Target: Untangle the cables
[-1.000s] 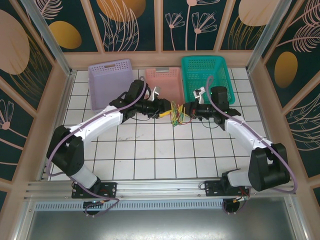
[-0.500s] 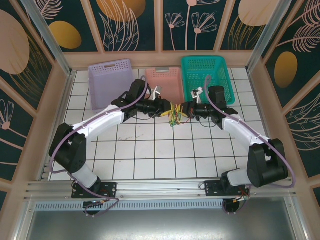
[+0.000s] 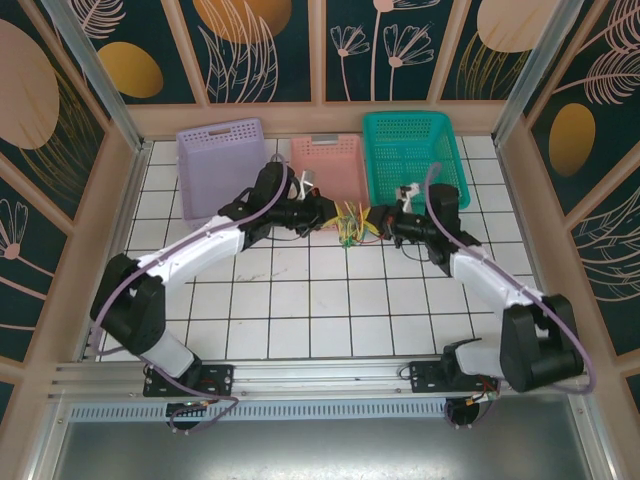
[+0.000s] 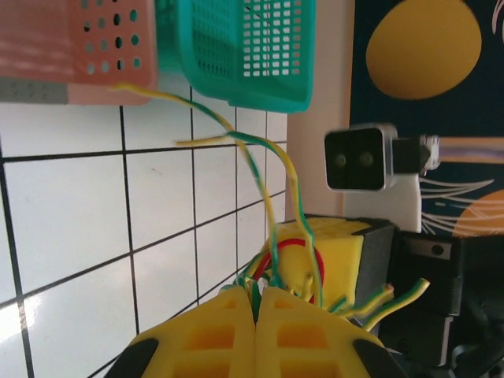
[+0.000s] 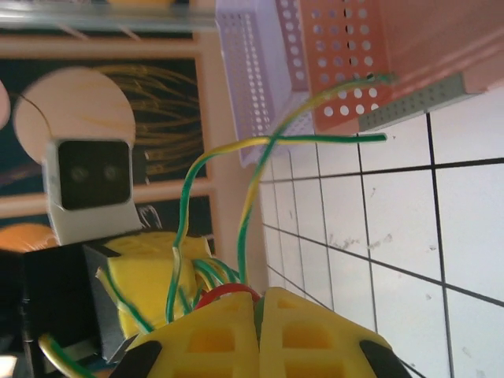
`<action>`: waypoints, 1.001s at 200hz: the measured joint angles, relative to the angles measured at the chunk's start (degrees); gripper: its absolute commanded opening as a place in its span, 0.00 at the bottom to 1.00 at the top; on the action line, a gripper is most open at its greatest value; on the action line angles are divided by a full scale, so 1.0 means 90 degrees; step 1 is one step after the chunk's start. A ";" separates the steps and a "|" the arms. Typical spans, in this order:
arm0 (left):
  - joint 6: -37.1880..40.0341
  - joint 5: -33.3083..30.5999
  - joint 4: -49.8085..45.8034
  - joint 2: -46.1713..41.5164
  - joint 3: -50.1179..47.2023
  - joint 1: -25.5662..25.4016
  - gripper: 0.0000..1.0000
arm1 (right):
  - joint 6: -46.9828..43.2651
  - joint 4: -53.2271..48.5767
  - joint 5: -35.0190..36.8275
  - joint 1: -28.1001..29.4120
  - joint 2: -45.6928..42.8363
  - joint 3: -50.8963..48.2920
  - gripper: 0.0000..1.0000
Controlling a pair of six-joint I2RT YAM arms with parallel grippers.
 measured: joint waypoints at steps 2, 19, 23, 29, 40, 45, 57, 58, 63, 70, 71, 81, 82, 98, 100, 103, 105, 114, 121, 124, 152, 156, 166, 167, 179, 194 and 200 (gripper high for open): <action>-0.0039 -0.0034 0.0017 -0.0044 -0.0039 -0.0007 0.00 | 0.0097 0.0046 0.0032 -0.0002 -0.0092 -0.0073 0.00; -0.0534 -0.0335 0.0328 -0.0461 -0.0459 -0.0080 0.00 | 0.0901 0.0452 0.0386 -0.0005 -0.0738 -0.0597 0.00; -0.0639 -0.0381 0.0396 -0.0544 -0.0537 -0.0097 0.00 | 0.1078 0.0554 0.0457 0.0002 -0.0874 -0.0712 0.00; -0.0792 -0.0442 0.0520 -0.0656 -0.0656 -0.0121 0.00 | 0.1360 0.0658 0.0595 0.0022 -0.1061 -0.0865 0.00; -0.1088 -0.0544 0.0733 -0.0828 -0.0835 -0.0160 0.00 | 0.1841 0.0794 0.0835 0.0102 -0.1319 -0.1078 0.00; -0.1207 -0.0561 0.0814 -0.0877 -0.0889 -0.0168 0.00 | 0.2045 0.0833 0.0925 0.0158 -0.1413 -0.1163 0.00; -0.1421 -0.0580 0.0984 -0.0937 -0.1001 -0.0172 0.00 | 0.2494 0.0860 0.1137 0.0301 -0.1586 -0.1309 0.00; -0.1430 -0.0583 0.0986 -0.0940 -0.1008 -0.0172 0.00 | 0.2518 0.0852 0.1154 0.0308 -0.1593 -0.1314 0.00; -0.1496 -0.0595 0.1005 -0.0952 -0.1052 -0.0172 0.00 | 0.2674 0.0814 0.1243 0.0367 -0.1644 -0.1338 0.00; -0.1588 -0.0629 0.1027 -0.0976 -0.1127 -0.0172 0.00 | 0.2880 0.0685 0.1392 0.0454 -0.1732 -0.1355 0.00; -0.1598 -0.0631 0.1027 -0.0979 -0.1134 -0.0172 0.00 | 0.2934 0.0661 0.1430 0.0474 -0.1756 -0.1362 0.00; -0.1712 -0.0733 0.1022 -0.1035 -0.1248 -0.0170 0.00 | 0.3179 0.0476 0.1734 0.0597 -0.1938 -0.1421 0.00; -0.1722 -0.0743 0.1022 -0.1042 -0.1258 -0.0168 0.00 | 0.3213 0.0447 0.1768 0.0612 -0.1970 -0.1435 0.00; -0.1855 -0.0874 0.1010 -0.1178 -0.1416 -0.0119 0.07 | 0.3405 0.0267 0.2166 0.0665 -0.2344 -0.1593 0.00; -0.1870 -0.0874 0.1005 -0.1190 -0.1418 -0.0104 0.11 | 0.3417 0.0236 0.2188 0.0661 -0.2368 -0.1596 0.00; -0.1887 -0.0874 0.1008 -0.1197 -0.1418 -0.0090 0.18 | 0.3393 0.0214 0.2222 0.0653 -0.2382 -0.1591 0.00; -0.1882 -0.0862 0.1020 -0.1197 -0.1416 -0.0080 0.22 | 0.3337 0.0187 0.2229 0.0646 -0.2368 -0.1576 0.00; -0.1911 -0.0809 0.1035 -0.1185 -0.1387 -0.0056 0.34 | 0.3123 -0.0010 0.2227 0.0627 -0.2237 -0.1416 0.00; -0.1902 -0.0750 0.1003 -0.1146 -0.1331 -0.0049 0.39 | 0.2824 -0.0257 0.2229 0.0629 -0.2028 -0.1178 0.00; -0.1872 -0.0714 0.0984 -0.1120 -0.1287 -0.0041 0.39 | 0.2647 -0.0381 0.2229 0.0634 -0.1923 -0.1056 0.00; -0.1596 -0.0566 0.0731 -0.0940 -0.0828 -0.0041 0.17 | 0.1042 -0.1620 0.2285 0.0828 -0.0979 0.0306 0.00; -0.1501 -0.0539 0.0731 -0.0957 -0.0811 -0.0041 0.16 | 0.0886 -0.1715 0.2285 0.0848 -0.0933 0.0420 0.00; -0.1467 -0.0517 0.0733 -0.0993 -0.0809 -0.0041 0.19 | 0.0508 -0.1868 0.2273 0.0855 -0.0886 0.0588 0.00; -0.1464 -0.0515 0.0733 -0.0996 -0.0809 -0.0041 0.20 | 0.0488 -0.1877 0.2276 0.0855 -0.0886 0.0595 0.00; -0.1379 -0.0486 0.0719 -0.0998 -0.0811 -0.0041 0.39 | 0.0194 -0.1991 0.2276 0.0855 -0.0886 0.0639 0.00; -0.1282 -0.0525 0.0478 -0.1008 -0.0809 -0.0053 0.59 | -0.0046 -0.2164 0.2249 0.0867 -0.0877 0.0634 0.00; -0.1212 -0.0578 0.0270 -0.1015 -0.0797 -0.0073 0.65 | -0.0134 -0.2210 0.2237 0.0884 -0.0869 0.0634 0.00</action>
